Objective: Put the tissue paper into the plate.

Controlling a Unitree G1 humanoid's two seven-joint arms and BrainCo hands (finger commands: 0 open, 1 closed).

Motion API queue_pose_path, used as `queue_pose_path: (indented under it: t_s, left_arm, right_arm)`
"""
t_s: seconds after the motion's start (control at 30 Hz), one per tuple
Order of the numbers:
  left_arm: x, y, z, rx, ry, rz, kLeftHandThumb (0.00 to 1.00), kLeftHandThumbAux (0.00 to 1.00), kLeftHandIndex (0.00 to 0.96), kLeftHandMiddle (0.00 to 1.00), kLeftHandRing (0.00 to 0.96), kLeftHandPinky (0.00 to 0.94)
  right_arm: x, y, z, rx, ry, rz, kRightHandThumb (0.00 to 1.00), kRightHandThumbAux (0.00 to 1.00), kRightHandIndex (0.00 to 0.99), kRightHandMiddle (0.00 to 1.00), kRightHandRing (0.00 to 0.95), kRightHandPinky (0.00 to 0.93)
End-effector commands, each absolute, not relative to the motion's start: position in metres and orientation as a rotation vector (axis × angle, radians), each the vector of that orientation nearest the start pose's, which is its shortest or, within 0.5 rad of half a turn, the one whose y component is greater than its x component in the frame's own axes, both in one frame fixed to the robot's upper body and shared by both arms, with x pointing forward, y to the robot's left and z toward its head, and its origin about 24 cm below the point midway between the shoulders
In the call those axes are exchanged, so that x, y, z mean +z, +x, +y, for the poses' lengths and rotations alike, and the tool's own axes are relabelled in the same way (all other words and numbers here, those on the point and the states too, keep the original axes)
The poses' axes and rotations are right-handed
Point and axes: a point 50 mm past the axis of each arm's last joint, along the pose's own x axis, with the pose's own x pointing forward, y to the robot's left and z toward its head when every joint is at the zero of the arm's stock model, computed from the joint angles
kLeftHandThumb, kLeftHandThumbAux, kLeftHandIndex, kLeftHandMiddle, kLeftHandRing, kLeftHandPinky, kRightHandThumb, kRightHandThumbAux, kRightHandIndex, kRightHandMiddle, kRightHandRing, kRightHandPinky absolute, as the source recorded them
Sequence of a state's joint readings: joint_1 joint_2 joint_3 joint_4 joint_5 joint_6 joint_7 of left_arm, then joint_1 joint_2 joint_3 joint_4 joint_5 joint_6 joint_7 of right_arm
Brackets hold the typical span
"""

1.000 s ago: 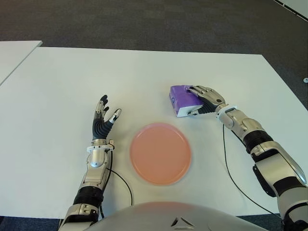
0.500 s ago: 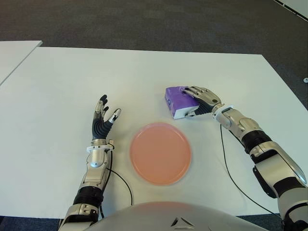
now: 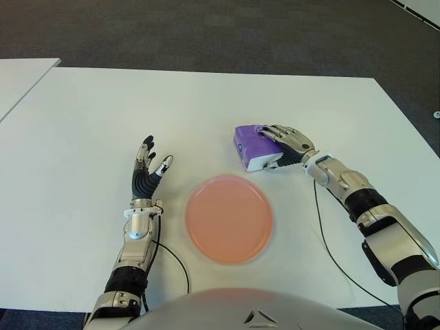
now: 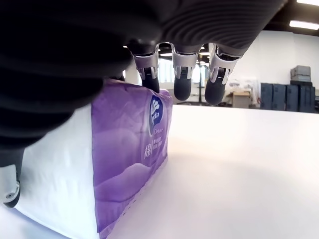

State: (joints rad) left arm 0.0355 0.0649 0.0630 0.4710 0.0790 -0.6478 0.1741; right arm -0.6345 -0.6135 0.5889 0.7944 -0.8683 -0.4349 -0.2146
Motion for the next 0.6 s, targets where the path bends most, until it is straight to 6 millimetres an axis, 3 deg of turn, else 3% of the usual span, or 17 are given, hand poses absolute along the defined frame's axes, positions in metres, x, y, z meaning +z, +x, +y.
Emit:
queue_pose_path:
  t_s: [0.03,0.23,0.6]
  left_arm:
    - [-0.037,0.198,0.187,0.205,0.145,-0.001,0.0,0.495,0.0,0.0,0.0,0.0]
    - [-0.037,0.198,0.187,0.209,0.146,0.004,0.0,0.496,0.0,0.0,0.0,0.0]
    - [-0.038,0.196,0.186,0.221,0.131,0.009,0.0,0.504,0.0,0.0,0.0,0.0]
  right_arm:
    - [0.025,0.319,-0.192,0.641,-1.653,-0.21,0.227,0.48,0.0,0.0,0.0,0.0]
    - [0.021,0.316,-0.19,0.642,-1.686,-0.222,0.221,0.483,0.0,0.0,0.0,0.0]
    - [-0.031,0.297,-0.18,0.732,-1.902,-0.194,0.2,0.495,0.0,0.0,0.0,0.0]
